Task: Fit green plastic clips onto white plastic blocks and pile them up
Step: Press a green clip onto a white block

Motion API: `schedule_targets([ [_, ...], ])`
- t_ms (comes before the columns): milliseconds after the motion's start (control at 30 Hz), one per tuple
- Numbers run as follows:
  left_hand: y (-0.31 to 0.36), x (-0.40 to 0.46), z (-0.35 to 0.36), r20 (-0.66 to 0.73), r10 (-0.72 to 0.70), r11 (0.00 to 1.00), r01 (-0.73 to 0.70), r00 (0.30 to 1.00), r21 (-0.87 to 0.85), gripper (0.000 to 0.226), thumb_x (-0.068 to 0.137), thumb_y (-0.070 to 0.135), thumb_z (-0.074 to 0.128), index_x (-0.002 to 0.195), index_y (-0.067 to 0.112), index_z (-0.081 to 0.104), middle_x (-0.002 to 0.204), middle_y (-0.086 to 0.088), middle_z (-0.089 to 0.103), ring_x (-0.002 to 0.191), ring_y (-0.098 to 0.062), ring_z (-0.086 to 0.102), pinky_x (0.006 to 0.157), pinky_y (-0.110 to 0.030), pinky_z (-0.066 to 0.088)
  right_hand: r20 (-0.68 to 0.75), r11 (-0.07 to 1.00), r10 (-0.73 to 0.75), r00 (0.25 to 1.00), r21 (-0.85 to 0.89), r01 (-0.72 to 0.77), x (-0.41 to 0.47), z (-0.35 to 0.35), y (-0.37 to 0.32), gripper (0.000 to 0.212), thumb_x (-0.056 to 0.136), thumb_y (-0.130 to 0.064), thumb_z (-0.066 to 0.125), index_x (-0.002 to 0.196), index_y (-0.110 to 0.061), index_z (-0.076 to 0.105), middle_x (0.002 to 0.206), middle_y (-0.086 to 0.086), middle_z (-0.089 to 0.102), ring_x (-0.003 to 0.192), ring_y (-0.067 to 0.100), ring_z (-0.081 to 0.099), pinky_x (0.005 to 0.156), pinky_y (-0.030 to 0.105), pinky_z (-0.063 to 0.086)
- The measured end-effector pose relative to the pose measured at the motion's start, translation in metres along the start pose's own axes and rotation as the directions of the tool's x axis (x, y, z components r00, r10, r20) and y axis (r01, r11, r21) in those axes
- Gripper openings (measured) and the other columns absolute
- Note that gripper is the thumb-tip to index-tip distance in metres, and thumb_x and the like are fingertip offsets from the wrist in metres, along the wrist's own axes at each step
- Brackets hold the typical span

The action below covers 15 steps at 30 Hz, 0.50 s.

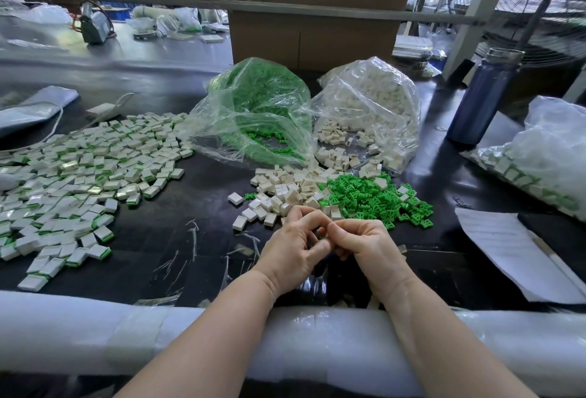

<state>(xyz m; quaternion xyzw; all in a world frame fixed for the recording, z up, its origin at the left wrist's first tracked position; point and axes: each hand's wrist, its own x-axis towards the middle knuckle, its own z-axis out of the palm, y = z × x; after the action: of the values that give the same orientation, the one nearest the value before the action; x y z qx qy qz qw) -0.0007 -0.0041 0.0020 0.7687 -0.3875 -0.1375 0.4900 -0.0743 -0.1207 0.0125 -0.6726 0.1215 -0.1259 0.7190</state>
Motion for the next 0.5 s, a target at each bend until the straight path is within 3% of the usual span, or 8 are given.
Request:
schedule_targets([
  [200,0.0007,-0.0004,-0.0002,0.000,-0.002,1.000,0.002,1.000,0.003,0.012,0.073,0.034,0.052,0.076,0.046,0.052,0.106,0.012,0.041,0.076,-0.013,0.053,0.086,-0.040,0.049,-0.013,1.000,-0.004,1.000,0.001,0.004,0.0010,-0.0011,0.0031,0.023,0.086,-0.008,0.059,0.067,-0.009,0.073,0.052,0.002,0.056,0.047,0.005,0.044,0.046,0.013,0.037],
  [367,-0.0021,0.0004,-0.0011,-0.079,0.017,0.992,-0.027,0.997,-0.127,0.019,0.088,0.016,0.062,0.085,0.034,0.058,0.108,0.000,0.043,0.070,-0.009,0.049,0.074,-0.022,0.050,-0.003,0.999,-0.049,0.999,-0.005,0.049,0.0003,0.0025,0.0024,0.018,0.084,-0.024,0.059,0.080,-0.015,0.074,0.063,0.004,0.065,0.058,0.009,0.058,0.053,0.015,0.046],
  [433,-0.0015,0.0003,-0.0019,-0.116,0.008,0.989,-0.025,0.993,-0.146,0.015,0.088,0.011,0.061,0.089,0.026,0.061,0.108,-0.002,0.045,0.070,-0.010,0.049,0.072,-0.019,0.050,-0.073,0.998,-0.059,0.996,-0.001,0.059,0.0010,0.0013,0.0028,0.018,0.083,-0.028,0.060,0.088,-0.015,0.072,0.074,0.005,0.070,0.067,0.012,0.065,0.055,0.016,0.050],
  [500,-0.0007,0.0003,-0.0029,-0.134,-0.013,0.990,-0.006,0.991,-0.144,0.008,0.088,0.010,0.060,0.093,0.016,0.063,0.107,-0.005,0.047,0.070,-0.012,0.049,0.074,-0.023,0.050,-0.155,0.995,-0.094,0.984,-0.031,0.090,0.0017,-0.0010,0.0034,0.011,0.085,-0.016,0.063,0.091,-0.009,0.070,0.083,0.006,0.072,0.070,0.011,0.066,0.055,0.018,0.052],
])
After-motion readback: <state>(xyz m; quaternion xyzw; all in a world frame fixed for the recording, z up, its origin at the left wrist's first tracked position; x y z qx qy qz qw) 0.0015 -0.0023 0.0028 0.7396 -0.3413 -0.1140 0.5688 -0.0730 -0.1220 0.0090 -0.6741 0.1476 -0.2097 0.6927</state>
